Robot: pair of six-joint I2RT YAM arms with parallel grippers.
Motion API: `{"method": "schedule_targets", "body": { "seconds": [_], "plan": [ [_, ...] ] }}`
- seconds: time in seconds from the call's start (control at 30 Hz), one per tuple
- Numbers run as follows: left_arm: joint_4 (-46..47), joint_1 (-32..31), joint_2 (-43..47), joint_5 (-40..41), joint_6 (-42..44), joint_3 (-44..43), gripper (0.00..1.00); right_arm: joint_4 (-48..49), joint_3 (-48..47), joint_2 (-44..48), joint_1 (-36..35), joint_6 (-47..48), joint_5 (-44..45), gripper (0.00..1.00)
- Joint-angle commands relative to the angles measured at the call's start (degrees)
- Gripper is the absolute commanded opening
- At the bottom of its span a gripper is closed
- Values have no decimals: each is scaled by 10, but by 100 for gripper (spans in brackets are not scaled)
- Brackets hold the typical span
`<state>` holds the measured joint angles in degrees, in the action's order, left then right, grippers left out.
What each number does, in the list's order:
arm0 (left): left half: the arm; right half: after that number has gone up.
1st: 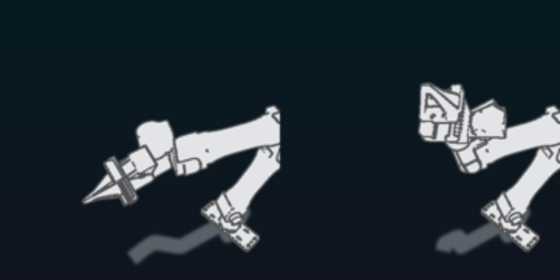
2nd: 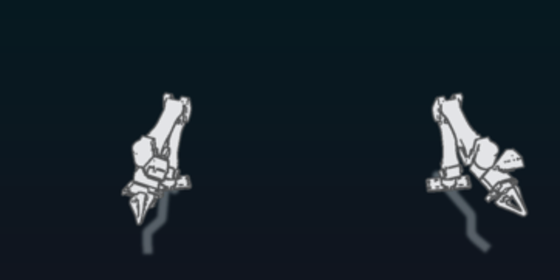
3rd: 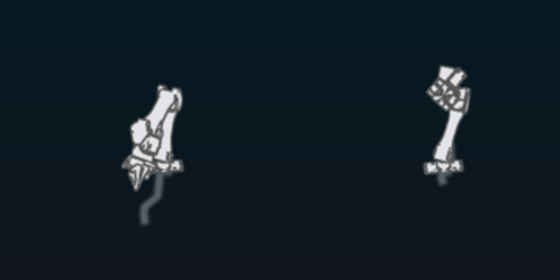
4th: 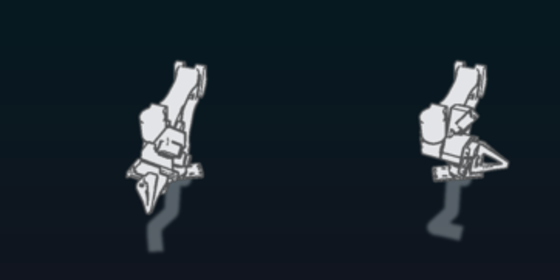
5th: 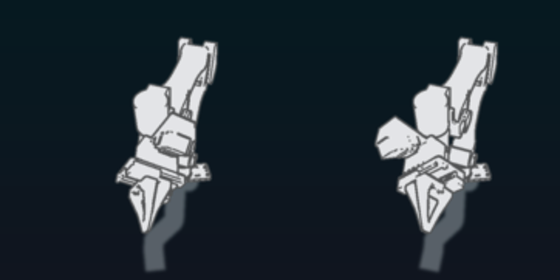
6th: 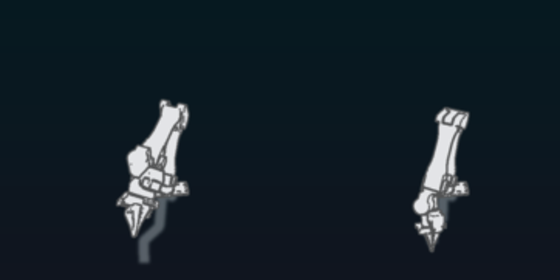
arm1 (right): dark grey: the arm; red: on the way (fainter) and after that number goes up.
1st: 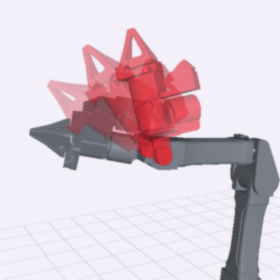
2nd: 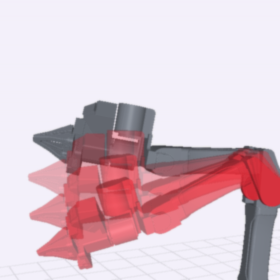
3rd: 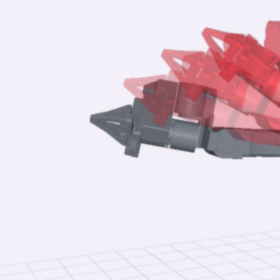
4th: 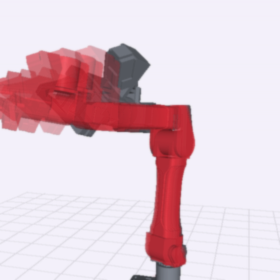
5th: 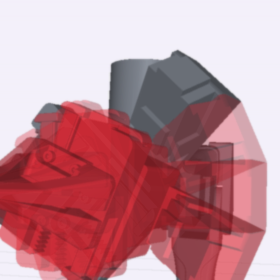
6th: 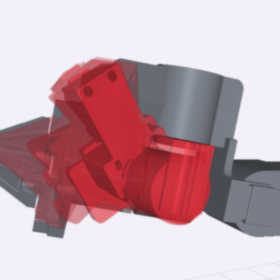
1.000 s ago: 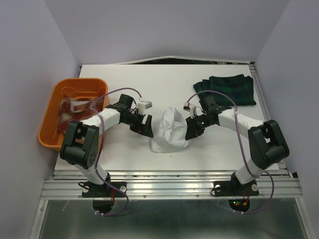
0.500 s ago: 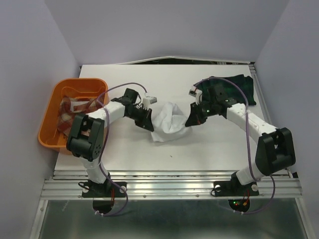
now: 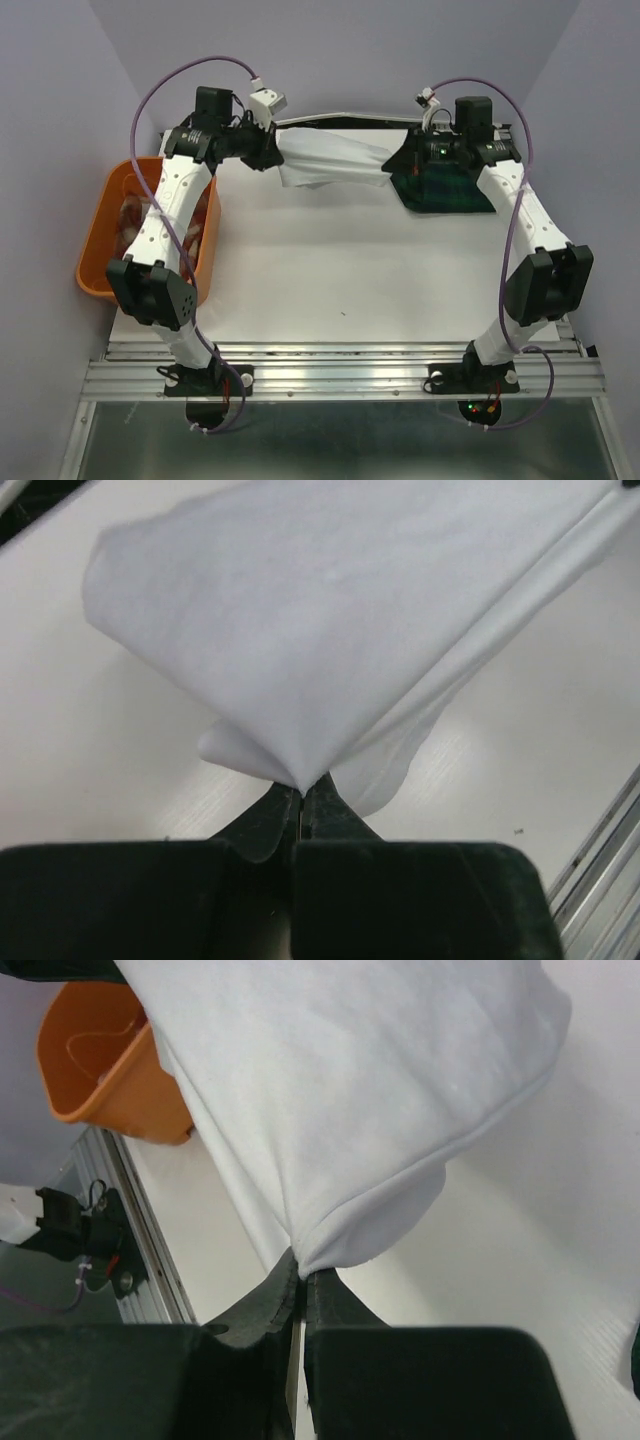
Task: Fold and stack the skirts
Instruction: Flatten the skirt out
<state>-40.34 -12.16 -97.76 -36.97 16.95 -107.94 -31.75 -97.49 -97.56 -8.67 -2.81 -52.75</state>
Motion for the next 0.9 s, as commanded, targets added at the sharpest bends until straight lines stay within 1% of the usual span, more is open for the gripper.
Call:
{"method": "schedule_targets", "body": {
  "seconds": [0.0,0.03,0.07,0.1,0.17,0.2,0.23,0.27,0.3,0.33,0.4,0.5,0.53,0.57,0.6,0.63,0.67,0.7,0.73,0.77,0.83,0.87],
  "plan": [
    [-82,-23,59,62,64,88,0,-59,111,76,1,88,15,1],
    [-85,-32,68,70,74,115,4,-97,135,84,1,136,27,1],
    [-95,-42,82,70,88,145,13,-115,156,89,1,152,40,1],
    [-121,-63,90,65,123,200,32,-153,195,91,1,196,62,1],
    [-132,-77,104,59,143,256,47,-201,229,81,1,228,77,1],
    [-125,-78,113,55,150,301,54,-218,249,71,1,236,98,4],
    [-122,-78,127,47,156,315,77,-255,285,49,1,276,102,33],
    [-124,-78,130,44,162,324,94,-276,299,37,1,292,105,53],
    [-120,-78,132,41,164,327,95,-293,309,26,1,295,113,70],
    [-115,-78,131,42,158,325,95,-306,321,12,1,302,122,77],
    [-98,-78,124,43,150,310,95,-306,311,13,1,296,141,81],
    [-43,-78,97,55,107,287,91,-279,250,18,1,261,159,83],
    [-8,-77,75,63,73,274,89,-274,210,10,1,247,176,82],
    [7,-77,64,66,59,266,87,-266,209,3,1,239,176,82],
    [23,-77,50,66,51,257,85,-257,174,-5,1,229,197,81],
    [38,-77,23,66,28,249,81,-229,159,-12,1,206,209,79],
    [70,-77,9,66,13,231,79,-216,145,-31,1,200,221,79],
    [82,-76,-8,64,0,218,78,-206,115,-45,1,192,231,79],
    [96,-74,-45,54,-21,188,77,-185,97,-59,1,167,236,78],
    [97,-74,-65,51,-21,187,76,-177,80,-74,1,158,242,78],
    [120,-56,-120,27,-78,120,79,-141,8,-139,1,124,259,77],
    [120,-56,-135,27,-78,120,79,-140,8,-140,1,117,259,76]
  ]
}}
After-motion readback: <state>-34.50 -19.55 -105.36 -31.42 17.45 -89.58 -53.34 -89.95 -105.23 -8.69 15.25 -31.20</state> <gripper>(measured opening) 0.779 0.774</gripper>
